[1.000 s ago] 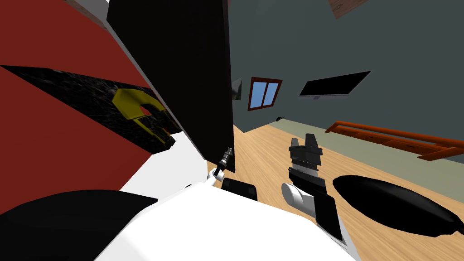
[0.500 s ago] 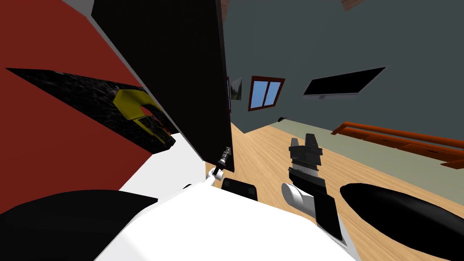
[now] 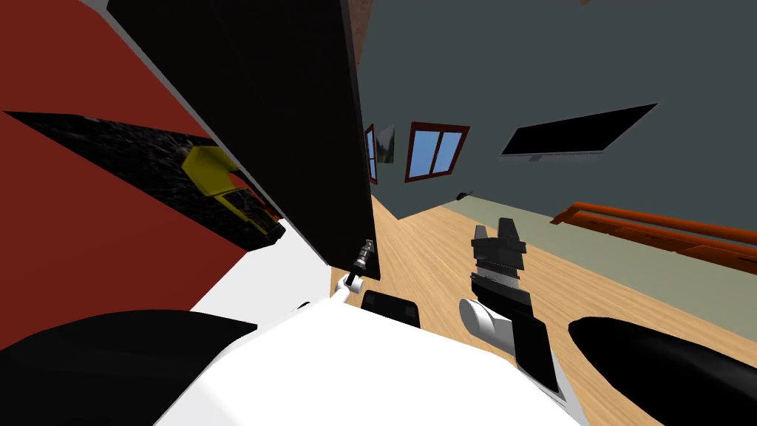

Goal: Push the door open

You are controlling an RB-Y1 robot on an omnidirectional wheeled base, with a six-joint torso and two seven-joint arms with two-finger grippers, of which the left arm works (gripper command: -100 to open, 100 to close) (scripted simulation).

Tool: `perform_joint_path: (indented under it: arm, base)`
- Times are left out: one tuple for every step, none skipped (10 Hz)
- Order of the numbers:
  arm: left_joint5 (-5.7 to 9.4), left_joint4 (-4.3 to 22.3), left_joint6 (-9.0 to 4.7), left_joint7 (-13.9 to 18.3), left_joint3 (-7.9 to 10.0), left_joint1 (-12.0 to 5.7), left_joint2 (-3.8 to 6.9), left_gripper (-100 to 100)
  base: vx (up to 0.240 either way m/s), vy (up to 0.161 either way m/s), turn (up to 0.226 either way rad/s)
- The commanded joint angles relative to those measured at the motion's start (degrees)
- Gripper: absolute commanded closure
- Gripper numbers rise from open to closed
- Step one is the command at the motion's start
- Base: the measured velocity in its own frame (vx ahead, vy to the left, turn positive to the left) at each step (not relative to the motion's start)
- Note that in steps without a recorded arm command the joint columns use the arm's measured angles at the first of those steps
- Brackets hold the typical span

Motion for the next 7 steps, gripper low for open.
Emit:
perform_joint_path:
  arm:
    - [0.79, 0.70, -0.45, -0.52, 1.64, -0.87, 0.29, 100]
    - [1.12, 0.79, -0.50, -0.78, 2.28, -0.94, 0.16, 100]
    - [1.41, 0.87, -0.53, -1.00, 2.85, -1.00, 0.01, 100]
    - [1.64, 0.94, -0.56, -1.19, 3.31, -1.04, -0.16, 100]
    - [1.89, 1.02, -0.59, -1.39, 3.82, -1.10, -0.40, 100]
    - [1.65, 0.47, -0.01, -1.24, 3.35, -0.52, -0.32, 100]
    - [2.27, 0.39, -0.09, -1.64, 4.53, -0.62, 0.30, 100]
  base:
    - [0.198, -0.115, 0.070]
    - [0.196, -0.108, 0.055]
    - [0.176, -0.106, 0.057]
    - [0.199, -0.101, 0.067]
    - [0.207, -0.093, 0.066]
    - [0.094, -0.037, 0.030]
    - [0.182, -0.059, 0.037]
